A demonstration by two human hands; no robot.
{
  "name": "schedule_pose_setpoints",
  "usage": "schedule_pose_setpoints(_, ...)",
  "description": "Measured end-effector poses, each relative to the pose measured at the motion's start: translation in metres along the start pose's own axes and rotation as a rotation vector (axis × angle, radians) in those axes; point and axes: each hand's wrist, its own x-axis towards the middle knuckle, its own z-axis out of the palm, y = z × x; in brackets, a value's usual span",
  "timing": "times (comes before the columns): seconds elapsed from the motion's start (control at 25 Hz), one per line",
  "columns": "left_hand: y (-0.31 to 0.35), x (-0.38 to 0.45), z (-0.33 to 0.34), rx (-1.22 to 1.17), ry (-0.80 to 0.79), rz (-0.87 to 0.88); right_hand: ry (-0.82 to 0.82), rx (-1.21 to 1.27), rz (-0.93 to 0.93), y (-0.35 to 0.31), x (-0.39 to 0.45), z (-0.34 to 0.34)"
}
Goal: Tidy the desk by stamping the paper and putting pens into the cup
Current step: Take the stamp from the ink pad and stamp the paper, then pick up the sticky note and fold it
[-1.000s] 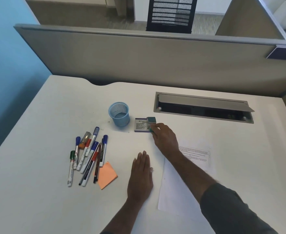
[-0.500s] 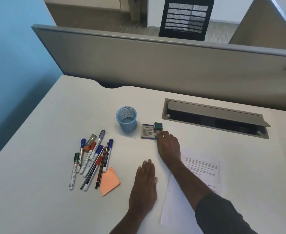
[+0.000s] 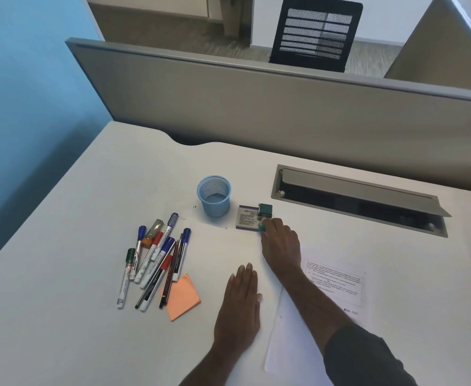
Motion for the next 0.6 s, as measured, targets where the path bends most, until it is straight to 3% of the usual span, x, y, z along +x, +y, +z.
schedule_pose_setpoints(0.24, -0.002, 0.003, -0.003, -0.064, -0.005, -0.004, 0.020, 0.028, 0.052, -0.009, -0.012, -0.019)
schedule_pose_setpoints(0.6, -0.041, 0.029, -0.092, -0.284, 0.255, -0.134, 0.054, 0.138, 0.057, -0.059, -0.032, -0.057)
